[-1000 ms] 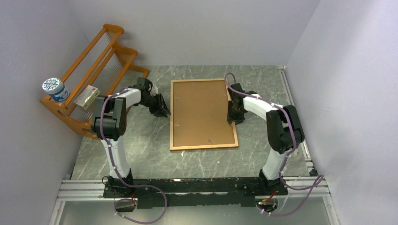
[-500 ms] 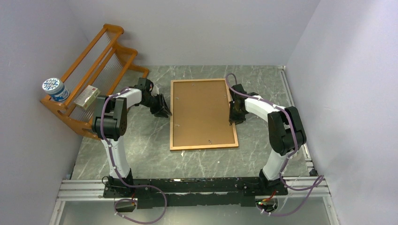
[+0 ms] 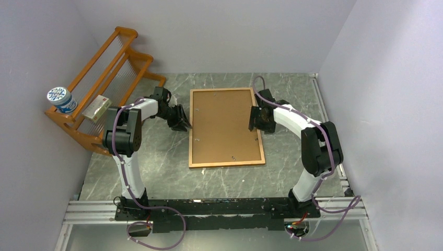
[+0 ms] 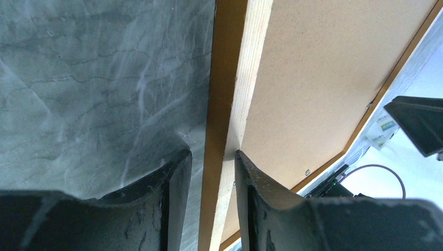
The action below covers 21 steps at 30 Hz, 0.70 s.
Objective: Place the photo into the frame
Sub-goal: Install the photo frame at the center of the board.
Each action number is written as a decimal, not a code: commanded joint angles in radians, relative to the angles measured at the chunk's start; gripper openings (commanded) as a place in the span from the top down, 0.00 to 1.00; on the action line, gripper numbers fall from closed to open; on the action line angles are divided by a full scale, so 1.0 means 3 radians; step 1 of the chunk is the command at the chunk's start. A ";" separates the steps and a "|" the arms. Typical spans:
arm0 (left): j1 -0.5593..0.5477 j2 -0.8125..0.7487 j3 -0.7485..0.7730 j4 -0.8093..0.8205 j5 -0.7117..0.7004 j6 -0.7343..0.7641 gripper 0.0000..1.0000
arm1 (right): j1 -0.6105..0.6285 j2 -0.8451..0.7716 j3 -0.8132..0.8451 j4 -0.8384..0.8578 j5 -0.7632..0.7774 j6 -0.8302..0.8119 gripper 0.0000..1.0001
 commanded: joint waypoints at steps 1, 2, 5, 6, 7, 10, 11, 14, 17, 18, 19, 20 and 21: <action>-0.0026 -0.0022 0.0056 -0.0062 -0.0146 0.0010 0.56 | -0.0024 0.0199 0.0504 -0.0003 0.0170 -0.0047 0.31; -0.0023 -0.0026 0.0056 -0.0070 -0.0165 0.0013 0.56 | -0.0023 0.0295 0.0622 -0.0013 0.0187 -0.0054 0.30; -0.0026 -0.0028 0.0060 -0.0090 -0.0187 0.0018 0.54 | -0.0024 0.0550 0.0941 0.0018 0.0271 -0.0057 0.30; -0.0026 -0.0030 0.0056 -0.0091 -0.0190 0.0018 0.54 | -0.0028 0.0632 0.1041 0.0033 0.0306 -0.0058 0.30; -0.0026 -0.0028 0.0056 -0.0091 -0.0190 0.0018 0.54 | -0.0030 0.0717 0.1196 0.0038 0.0339 -0.0058 0.30; -0.0026 -0.0028 0.0062 -0.0095 -0.0192 0.0013 0.53 | -0.0033 0.0991 0.1539 0.0026 0.0453 -0.0071 0.30; -0.0026 -0.0028 0.0061 -0.0095 -0.0192 0.0013 0.53 | -0.0037 0.1080 0.1645 0.0025 0.0487 -0.0081 0.30; -0.0026 -0.0006 0.0083 -0.0112 -0.0202 0.0018 0.53 | -0.0043 0.1323 0.1900 0.0063 0.0591 -0.0112 0.29; -0.0026 0.0026 0.0110 -0.0134 -0.0205 0.0027 0.53 | -0.0054 0.1583 0.2177 -0.0010 0.0673 -0.0137 0.30; -0.0026 0.0040 0.0116 -0.0140 -0.0210 0.0031 0.53 | -0.0058 0.1646 0.2249 -0.0038 0.0698 -0.0136 0.30; -0.0026 0.0047 0.0132 -0.0145 -0.0217 0.0033 0.53 | -0.0071 0.1689 0.2293 -0.0049 0.0716 -0.0149 0.30; -0.0026 0.0058 0.0136 -0.0153 -0.0215 0.0033 0.53 | -0.0079 0.1722 0.2324 -0.0042 0.0709 -0.0161 0.31; -0.0026 0.0074 0.0149 -0.0156 -0.0210 0.0033 0.53 | -0.0094 0.1751 0.2341 -0.0038 0.0705 -0.0165 0.32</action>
